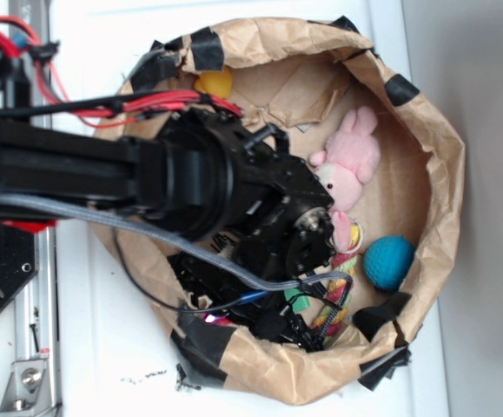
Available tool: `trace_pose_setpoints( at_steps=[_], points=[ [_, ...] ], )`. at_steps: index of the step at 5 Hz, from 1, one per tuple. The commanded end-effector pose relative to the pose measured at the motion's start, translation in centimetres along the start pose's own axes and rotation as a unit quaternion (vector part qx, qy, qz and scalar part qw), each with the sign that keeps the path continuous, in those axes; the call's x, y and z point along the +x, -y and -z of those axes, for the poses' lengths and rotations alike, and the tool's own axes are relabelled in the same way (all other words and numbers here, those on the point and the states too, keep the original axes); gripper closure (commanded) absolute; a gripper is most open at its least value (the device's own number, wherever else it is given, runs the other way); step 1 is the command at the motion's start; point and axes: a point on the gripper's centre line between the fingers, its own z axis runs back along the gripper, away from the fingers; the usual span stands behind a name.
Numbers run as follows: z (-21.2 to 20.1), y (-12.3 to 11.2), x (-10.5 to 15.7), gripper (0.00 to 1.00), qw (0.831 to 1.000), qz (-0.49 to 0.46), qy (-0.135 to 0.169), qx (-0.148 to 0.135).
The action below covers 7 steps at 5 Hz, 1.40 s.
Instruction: Grab the red paper.
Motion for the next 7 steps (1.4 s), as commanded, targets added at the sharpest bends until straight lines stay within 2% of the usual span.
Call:
trace_pose_setpoints(
  at_steps=[1, 2, 3, 4, 5, 6, 7],
  points=[
    [-2.0, 0.0, -1.5, 1.00, 0.998, 0.037, 0.043, -0.013],
    [-5.6, 0.6, -0.2, 1.00, 0.984, 0.080, 0.158, -0.022],
    [-9.3, 0.7, 1.5, 1.00, 0.955, 0.118, 0.271, -0.020],
    [-11.3, 0.6, 3.2, 1.00, 0.943, 0.099, 0.318, -0.006],
    [-12.8, 0.1, 3.7, 1.00, 0.924, 0.135, 0.357, 0.020],
    [-14.5, -1.7, 4.4, 1.00, 0.887, 0.195, 0.414, 0.062],
    [-15.8, -5.0, 6.0, 1.00, 0.897, 0.203, 0.379, 0.097]
  ],
)
